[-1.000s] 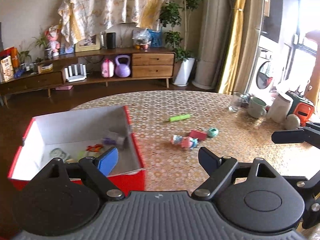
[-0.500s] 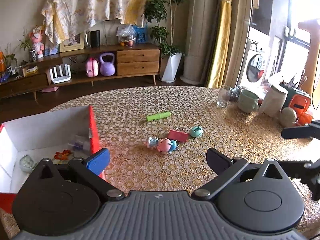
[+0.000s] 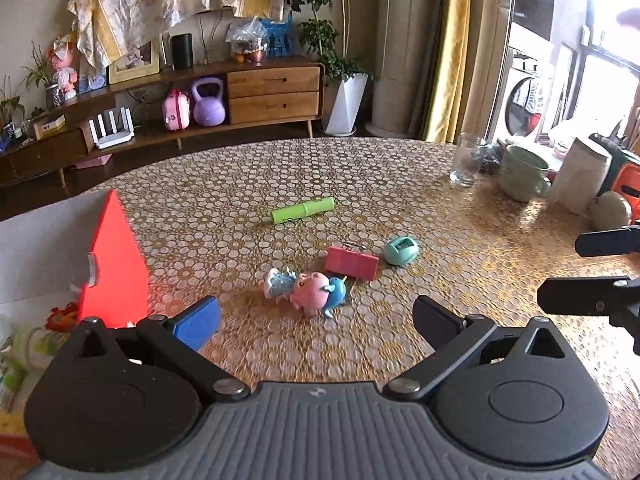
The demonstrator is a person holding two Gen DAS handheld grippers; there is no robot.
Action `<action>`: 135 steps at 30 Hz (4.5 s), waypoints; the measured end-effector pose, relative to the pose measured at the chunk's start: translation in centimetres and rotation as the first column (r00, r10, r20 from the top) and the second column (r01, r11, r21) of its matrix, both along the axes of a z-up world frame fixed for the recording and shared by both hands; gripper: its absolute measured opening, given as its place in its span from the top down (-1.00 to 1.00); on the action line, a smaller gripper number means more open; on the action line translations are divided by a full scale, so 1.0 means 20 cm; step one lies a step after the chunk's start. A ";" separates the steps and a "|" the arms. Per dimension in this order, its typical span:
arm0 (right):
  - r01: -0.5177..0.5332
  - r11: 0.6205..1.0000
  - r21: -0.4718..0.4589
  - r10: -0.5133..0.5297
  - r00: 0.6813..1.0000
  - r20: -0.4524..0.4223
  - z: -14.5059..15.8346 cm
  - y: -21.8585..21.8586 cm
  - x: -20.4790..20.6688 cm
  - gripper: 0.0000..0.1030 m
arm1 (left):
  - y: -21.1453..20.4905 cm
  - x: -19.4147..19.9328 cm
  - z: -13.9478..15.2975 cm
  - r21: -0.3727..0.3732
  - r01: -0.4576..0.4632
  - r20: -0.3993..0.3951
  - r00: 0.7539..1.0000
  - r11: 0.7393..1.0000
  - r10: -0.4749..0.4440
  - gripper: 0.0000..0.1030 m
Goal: Organize rigid objects
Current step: 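Grasp the pink-haired doll figurine with left tool while right tool grasps teal sharpener, then lift the doll with left tool while right tool lifts the sharpener toward the red box, then lower the doll into the red box with left tool while right tool lowers the sharpener in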
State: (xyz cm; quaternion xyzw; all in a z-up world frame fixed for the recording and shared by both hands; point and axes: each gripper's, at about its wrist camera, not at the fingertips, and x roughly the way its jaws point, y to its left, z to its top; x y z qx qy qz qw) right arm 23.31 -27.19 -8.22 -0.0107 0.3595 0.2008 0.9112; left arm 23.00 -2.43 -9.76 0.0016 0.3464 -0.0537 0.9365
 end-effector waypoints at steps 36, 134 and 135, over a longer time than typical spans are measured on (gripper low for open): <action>0.039 0.998 -0.040 -0.042 0.996 -0.082 -0.45 0.19 0.60 -0.51 | -0.01 0.39 -0.40 0.067 -0.043 -0.021 0.999 0.997 0.044 -0.98; -0.373 0.907 -0.195 0.374 0.927 -0.037 0.10 1.73 -0.13 0.26 | 1.48 -0.18 0.24 0.075 -0.282 -0.080 0.954 0.957 0.287 -0.52; -0.372 0.907 -0.199 0.371 0.928 -0.044 0.08 1.74 -0.12 0.26 | 1.49 -0.17 0.22 0.077 -0.285 -0.095 0.952 0.955 0.291 -0.52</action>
